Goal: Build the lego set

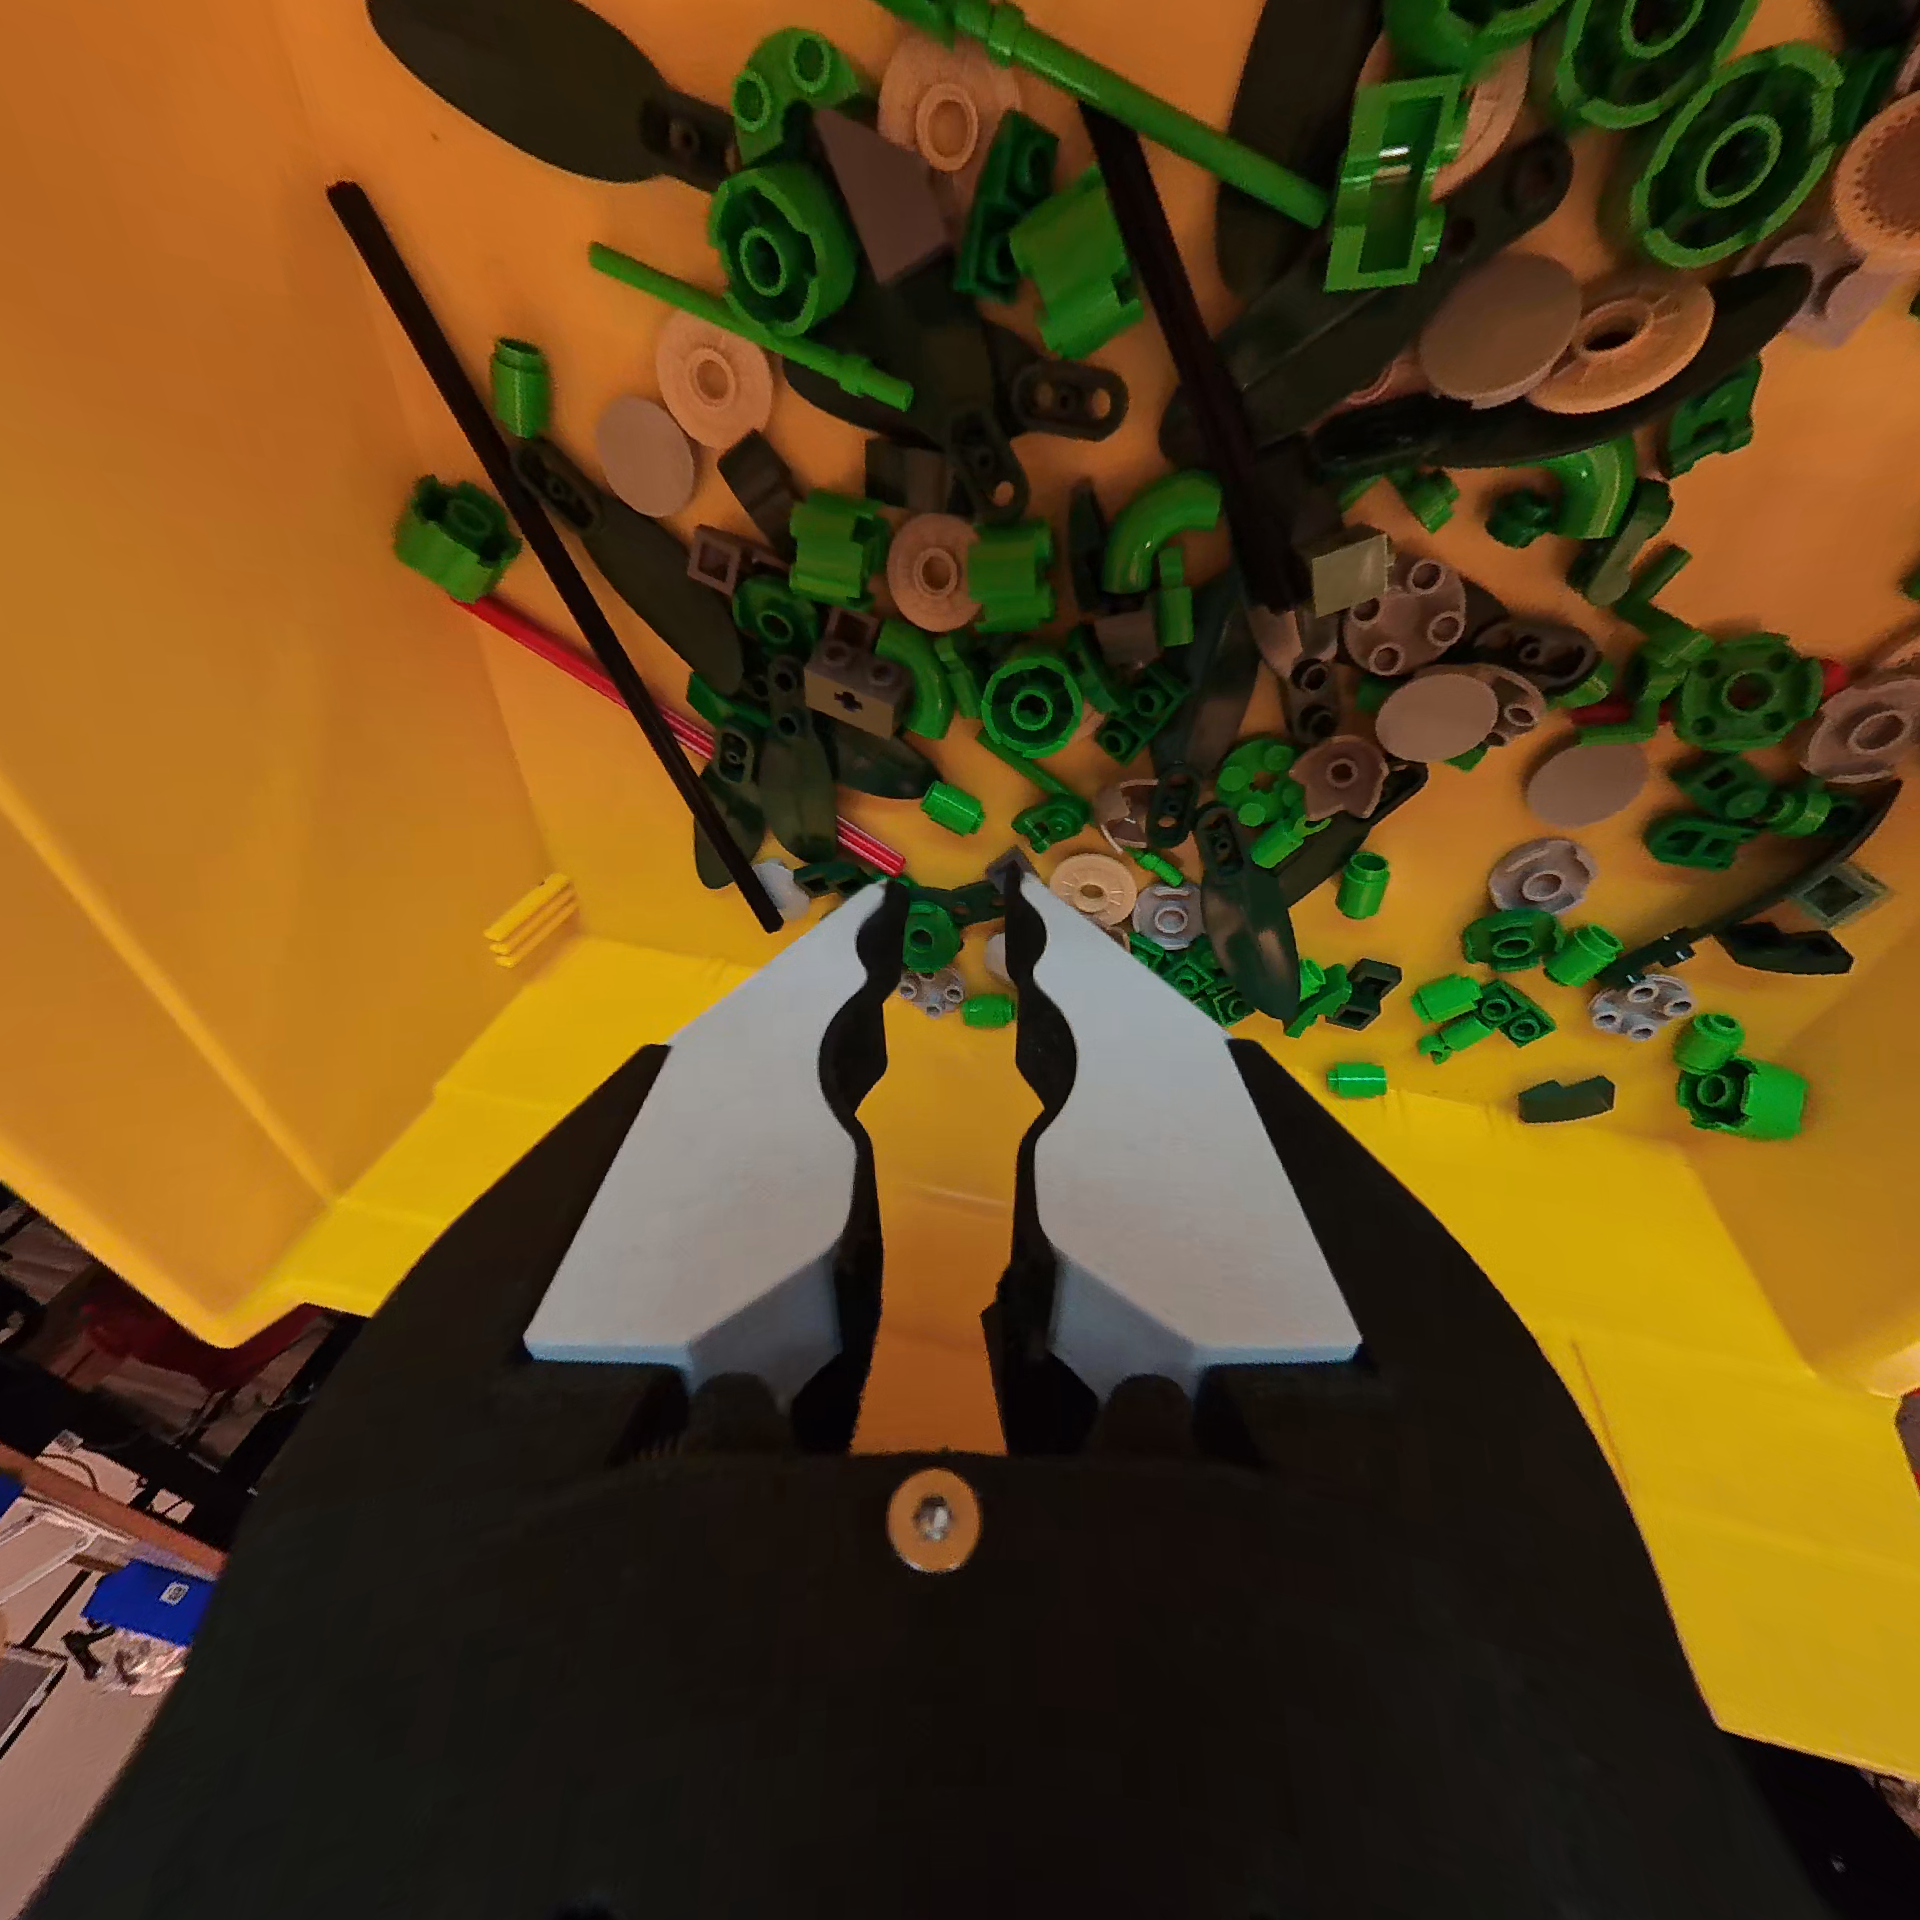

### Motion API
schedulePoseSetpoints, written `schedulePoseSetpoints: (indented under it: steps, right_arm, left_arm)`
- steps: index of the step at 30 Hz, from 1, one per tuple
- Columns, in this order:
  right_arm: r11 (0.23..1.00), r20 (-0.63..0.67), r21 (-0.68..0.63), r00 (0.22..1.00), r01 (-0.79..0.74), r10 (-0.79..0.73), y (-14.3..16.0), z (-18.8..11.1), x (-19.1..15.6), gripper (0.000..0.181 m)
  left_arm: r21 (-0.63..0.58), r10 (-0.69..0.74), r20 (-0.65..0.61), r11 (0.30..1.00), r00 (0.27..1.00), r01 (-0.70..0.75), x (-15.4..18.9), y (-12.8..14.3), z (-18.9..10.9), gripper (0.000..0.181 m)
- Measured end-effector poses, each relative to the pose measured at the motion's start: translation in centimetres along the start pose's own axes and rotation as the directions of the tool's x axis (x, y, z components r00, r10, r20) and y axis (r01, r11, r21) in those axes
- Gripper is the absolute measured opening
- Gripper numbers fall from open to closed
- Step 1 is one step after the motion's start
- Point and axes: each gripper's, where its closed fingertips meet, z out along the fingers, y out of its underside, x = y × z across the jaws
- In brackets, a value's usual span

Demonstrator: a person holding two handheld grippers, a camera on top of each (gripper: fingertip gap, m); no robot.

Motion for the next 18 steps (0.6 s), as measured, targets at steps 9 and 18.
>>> schedulePoseSetpoints:
  steps: [9,18]
  right_arm:
    - [1.0,0.01,0.001,1.0,0.005,-0.005,-0.2,0.0,-0.3,0.029]
    - [1.0,0.02,-0.009,1.0,0.007,-0.007,-0.1,0.1,-0.6,0.028]
  left_arm:
    - [-0.007,-0.029,-0.068,1.0,0.997,0.029,0.6,-0.1,0.5,0.018]
    - [-0.031,-0.064,-0.1,0.998,0.993,0.061,0.9,0.5,1.1,0.012]
